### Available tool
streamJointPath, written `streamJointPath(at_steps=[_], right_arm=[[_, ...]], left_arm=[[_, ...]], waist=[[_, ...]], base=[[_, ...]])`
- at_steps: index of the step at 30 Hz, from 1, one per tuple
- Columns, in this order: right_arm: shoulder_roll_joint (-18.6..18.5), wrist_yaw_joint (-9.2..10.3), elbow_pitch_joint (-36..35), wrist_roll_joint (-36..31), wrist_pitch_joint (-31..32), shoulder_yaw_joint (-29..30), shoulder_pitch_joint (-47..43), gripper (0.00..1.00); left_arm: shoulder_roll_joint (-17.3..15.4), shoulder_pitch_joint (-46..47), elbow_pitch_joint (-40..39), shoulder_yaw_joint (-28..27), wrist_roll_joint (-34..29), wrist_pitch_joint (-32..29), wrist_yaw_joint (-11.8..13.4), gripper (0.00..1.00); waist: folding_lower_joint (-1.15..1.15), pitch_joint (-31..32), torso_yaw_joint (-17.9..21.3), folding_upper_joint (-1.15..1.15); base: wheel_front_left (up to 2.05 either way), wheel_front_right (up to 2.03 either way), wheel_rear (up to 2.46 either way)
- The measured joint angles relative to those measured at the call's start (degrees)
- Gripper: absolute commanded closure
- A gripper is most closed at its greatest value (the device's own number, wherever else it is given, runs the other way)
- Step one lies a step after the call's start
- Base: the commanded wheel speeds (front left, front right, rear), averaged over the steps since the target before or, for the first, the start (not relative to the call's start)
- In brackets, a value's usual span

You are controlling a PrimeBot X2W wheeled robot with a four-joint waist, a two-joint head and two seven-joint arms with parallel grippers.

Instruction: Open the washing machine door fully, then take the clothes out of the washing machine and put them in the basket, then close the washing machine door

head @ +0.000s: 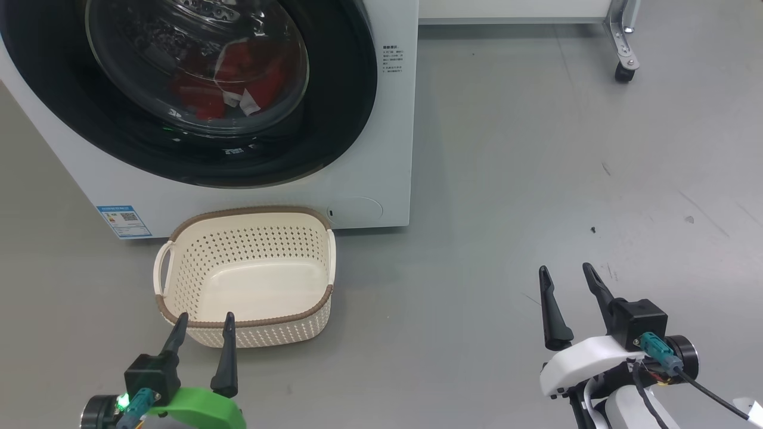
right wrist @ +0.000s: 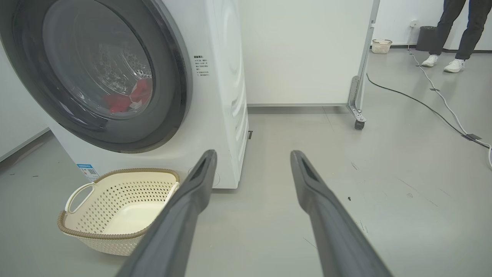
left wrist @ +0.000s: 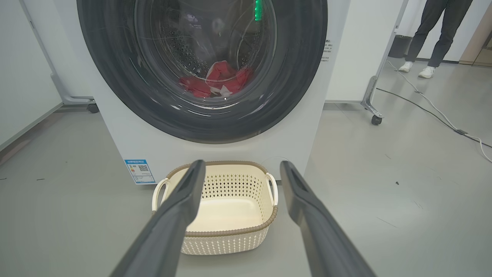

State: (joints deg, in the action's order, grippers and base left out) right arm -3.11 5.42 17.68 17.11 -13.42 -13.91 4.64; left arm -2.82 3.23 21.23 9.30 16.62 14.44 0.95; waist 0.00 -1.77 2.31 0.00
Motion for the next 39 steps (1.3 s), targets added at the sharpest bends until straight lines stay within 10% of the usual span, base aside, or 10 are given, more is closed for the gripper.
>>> streamJointPath(at_steps=[29, 30, 32, 39], right_arm=[[0.00, -0.07, -2.27, 0.30, -0.36, 0.60, 2.35, 0.00], [0.00, -0.08, -2.59, 0.48, -0.46, 0.71, 2.61, 0.13], [0.01, -0.35, -3.35, 1.08, -0.51, 0.89, 3.29, 0.99], [0.03, -2.93, -5.91, 4.23, -0.52, 1.53, 6.64, 1.00]], left_arm=[[0.18, 2.46, -1.58, -0.22, -0.94, 0.00, -0.32, 0.00], [0.18, 2.65, -1.68, -0.22, -1.01, 0.00, -0.34, 0.00], [0.19, 2.74, -1.88, -0.22, -1.01, 0.00, -0.71, 0.00], [0.25, 4.64, -2.70, -0.01, -1.08, 0.00, -1.02, 0.00]], waist=[[0.00, -4.47, -0.96, 0.00], [0.00, -4.85, -1.06, 0.00], [0.00, -5.66, -1.30, 0.00], [0.00, -8.78, -2.22, 0.00]], base=[[0.00, 0.00, 0.00], [0.00, 0.00, 0.00], [0.00, 0.00, 0.00], [0.00, 0.00, 0.00]])
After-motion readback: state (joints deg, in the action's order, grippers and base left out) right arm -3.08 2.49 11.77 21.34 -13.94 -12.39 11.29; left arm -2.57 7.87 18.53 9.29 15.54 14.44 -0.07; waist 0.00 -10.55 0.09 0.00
